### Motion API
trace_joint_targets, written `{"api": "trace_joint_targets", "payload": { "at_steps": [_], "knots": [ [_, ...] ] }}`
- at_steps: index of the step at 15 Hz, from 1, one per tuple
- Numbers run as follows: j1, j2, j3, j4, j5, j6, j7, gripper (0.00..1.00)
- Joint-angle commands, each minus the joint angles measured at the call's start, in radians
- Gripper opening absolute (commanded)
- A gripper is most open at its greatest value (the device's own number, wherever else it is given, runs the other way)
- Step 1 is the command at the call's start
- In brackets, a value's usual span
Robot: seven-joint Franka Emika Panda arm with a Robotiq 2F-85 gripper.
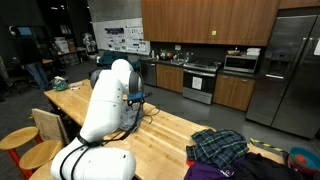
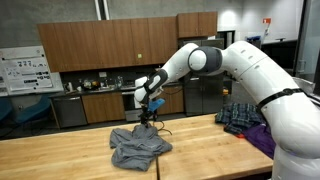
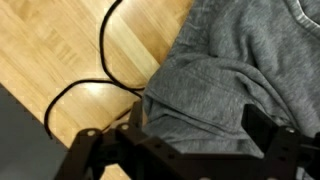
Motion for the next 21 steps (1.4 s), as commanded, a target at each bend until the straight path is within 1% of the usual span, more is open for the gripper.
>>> {"api": "trace_joint_targets", "payload": {
  "at_steps": [1, 4, 8, 9, 10, 12, 13, 17, 18, 19, 21],
  "knots": [
    [-0.02, 0.014, 0.021, 0.022, 0.057, 0.059, -0.01, 1.0],
    [-0.023, 0.053, 0.025, 0.072, 0.092, 0.057, -0.024, 1.0],
    [-0.023, 0.123, 0.025, 0.162, 0.126, 0.013, -0.04, 1.0],
    [-0.023, 0.143, 0.025, 0.188, 0.132, 0.0, -0.041, 0.97],
    [-0.022, 0.16, 0.024, 0.21, 0.135, -0.01, -0.042, 0.74],
    [-0.016, 0.186, 0.023, 0.247, 0.139, -0.035, -0.045, 0.71],
    [-0.013, 0.199, 0.019, 0.269, 0.137, -0.046, -0.045, 0.66],
    [-0.001, 0.202, 0.002, 0.297, 0.126, -0.093, -0.015, 0.33],
    [-0.006, 0.19, 0.004, 0.285, 0.122, -0.098, -0.012, 0.24],
    [-0.011, 0.174, 0.008, 0.269, 0.124, -0.116, -0.02, 0.18],
    [-0.019, 0.141, 0.017, 0.238, 0.132, -0.196, -0.034, 0.03]
  ]
}}
